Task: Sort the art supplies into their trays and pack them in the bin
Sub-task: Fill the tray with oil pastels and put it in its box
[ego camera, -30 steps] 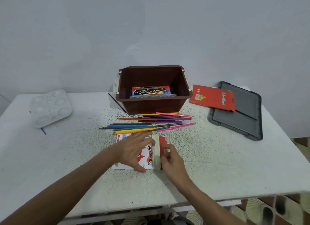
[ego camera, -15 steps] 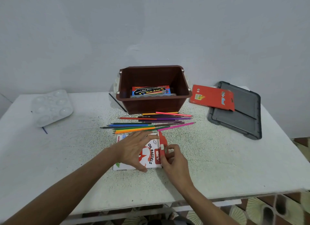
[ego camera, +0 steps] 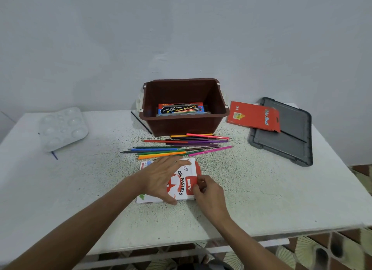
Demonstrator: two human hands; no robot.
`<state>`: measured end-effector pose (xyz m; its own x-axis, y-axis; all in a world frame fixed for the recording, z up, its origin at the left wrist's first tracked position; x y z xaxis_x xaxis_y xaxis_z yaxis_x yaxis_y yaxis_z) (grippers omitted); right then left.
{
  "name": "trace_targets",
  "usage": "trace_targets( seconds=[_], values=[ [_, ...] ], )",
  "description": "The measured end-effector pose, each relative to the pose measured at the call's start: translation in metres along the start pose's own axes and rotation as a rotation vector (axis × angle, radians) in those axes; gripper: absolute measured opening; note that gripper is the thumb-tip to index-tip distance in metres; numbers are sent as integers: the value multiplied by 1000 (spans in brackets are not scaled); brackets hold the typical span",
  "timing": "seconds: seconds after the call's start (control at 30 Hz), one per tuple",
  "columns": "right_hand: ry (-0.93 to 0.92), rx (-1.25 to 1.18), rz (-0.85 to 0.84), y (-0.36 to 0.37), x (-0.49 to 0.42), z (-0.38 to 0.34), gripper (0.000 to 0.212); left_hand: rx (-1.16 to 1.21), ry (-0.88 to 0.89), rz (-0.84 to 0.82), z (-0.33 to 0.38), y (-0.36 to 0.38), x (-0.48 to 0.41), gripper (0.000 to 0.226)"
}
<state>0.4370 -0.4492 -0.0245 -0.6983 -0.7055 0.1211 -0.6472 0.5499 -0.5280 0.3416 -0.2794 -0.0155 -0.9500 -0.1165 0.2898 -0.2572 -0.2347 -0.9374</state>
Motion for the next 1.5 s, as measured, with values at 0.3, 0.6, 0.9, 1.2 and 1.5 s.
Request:
trace_targets(
  seconds=[0.3, 0.6, 0.9, 1.2, 1.5],
  values=[
    [-6, 109, -93, 12, -7, 0, 21, -14, 9, 31, 4, 3, -2, 115],
    [5, 148, -127, 10, -18, -4, 21, -9, -43, 56, 5, 9, 6, 109],
    [34, 128, -170, 2, -45, -19, 21, 410, -858, 611, 7, 17, 42, 43],
    [70, 269, -193, 15, -50, -22, 41, 692, -1032, 611, 18, 25, 50, 43],
    [126, 65, -152, -8, -41, -16, 21, 898, -1039, 652, 8, 21, 73, 28]
  ],
)
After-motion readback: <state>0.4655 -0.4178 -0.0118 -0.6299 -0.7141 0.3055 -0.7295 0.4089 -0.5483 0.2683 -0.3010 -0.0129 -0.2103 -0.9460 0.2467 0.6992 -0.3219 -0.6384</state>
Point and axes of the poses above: each hand's wrist, its own x-axis away from the middle knuckle, its own y-axis out of the palm, z = x × y, the point moved 3 cm from there along -x, towards the middle knuckle, and after that the axes turned 5 degrees about -x, right-handed, at the moved point
